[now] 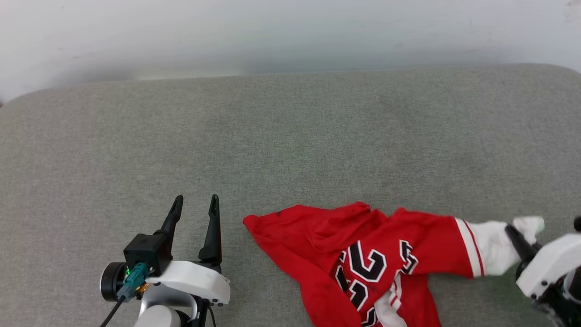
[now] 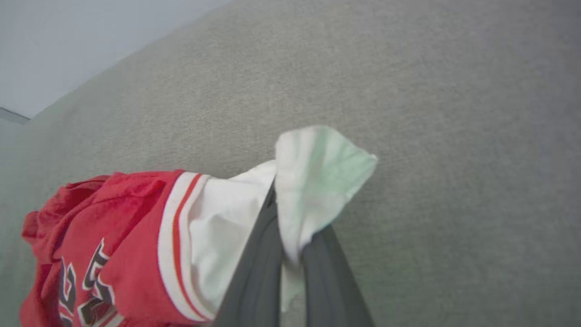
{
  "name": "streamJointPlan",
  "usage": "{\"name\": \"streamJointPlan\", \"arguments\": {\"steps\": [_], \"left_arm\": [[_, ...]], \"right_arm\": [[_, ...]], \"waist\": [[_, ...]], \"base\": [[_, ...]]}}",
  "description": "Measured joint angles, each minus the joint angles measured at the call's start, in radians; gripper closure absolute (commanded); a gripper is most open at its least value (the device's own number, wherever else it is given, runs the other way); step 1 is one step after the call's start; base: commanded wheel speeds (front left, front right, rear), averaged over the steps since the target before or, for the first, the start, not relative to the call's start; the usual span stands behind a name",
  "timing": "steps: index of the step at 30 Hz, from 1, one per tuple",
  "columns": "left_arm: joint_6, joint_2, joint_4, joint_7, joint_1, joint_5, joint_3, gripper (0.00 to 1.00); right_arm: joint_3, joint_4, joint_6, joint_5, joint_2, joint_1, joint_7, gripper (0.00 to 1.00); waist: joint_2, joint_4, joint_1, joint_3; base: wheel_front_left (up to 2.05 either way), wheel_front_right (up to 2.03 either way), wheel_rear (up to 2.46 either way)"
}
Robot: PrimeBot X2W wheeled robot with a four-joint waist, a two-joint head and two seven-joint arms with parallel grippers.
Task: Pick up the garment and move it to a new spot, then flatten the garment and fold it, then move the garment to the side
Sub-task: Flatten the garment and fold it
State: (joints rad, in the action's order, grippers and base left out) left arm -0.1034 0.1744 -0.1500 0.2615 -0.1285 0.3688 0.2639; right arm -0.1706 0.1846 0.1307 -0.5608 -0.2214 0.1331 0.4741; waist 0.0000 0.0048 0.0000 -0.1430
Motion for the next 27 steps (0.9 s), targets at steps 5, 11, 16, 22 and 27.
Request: {"name": "streamJointPlan", "arguments": {"steps": [5, 11, 16, 22, 27], "left_arm": [[0.003, 0.005, 0.002, 0.0, 0.0, -0.003, -0.001, 0.0], [0.003, 0.013, 0.002, 0.0, -0.002, -0.003, -0.004, 0.0], [0.002, 0.014, -0.004, 0.0, 0.0, -0.003, 0.0, 0.0], [-0.004, 0.024, -0.005, -0.002, 0.025, 0.004, 0.0, 0.0], [-0.015, 0.035, -0.001, -0.014, 0.054, 0.005, 0.001, 0.0]], "right_arm": [[-0.025, 0.104, 0.0, 0.014, 0.042, -0.009, -0.075, 0.0], [-0.016, 0.109, 0.0, 0.049, 0.053, 0.031, -0.235, 0.0], [-0.009, 0.059, 0.0, 0.12, 0.053, 0.035, -0.37, 0.0], [0.052, -0.071, 0.0, 0.213, 0.062, -0.005, -0.443, 0.0], [0.1, -0.157, 0.0, 0.255, 0.081, -0.086, -0.403, 0.0]], "waist": [[0.0, -0.007, 0.0, -0.009], [0.0, -0.013, 0.0, -0.009], [0.0, -0.008, 0.0, 0.011], [0.0, 0.0, 0.0, 0.049], [0.0, 0.004, -0.0001, 0.085]], "base": [[0.0, 0.0, 0.0], [0.0, 0.0, 0.0], [0.0, 0.0, 0.0], [0.0, 0.0, 0.0], [0.0, 0.0, 0.0]]}}
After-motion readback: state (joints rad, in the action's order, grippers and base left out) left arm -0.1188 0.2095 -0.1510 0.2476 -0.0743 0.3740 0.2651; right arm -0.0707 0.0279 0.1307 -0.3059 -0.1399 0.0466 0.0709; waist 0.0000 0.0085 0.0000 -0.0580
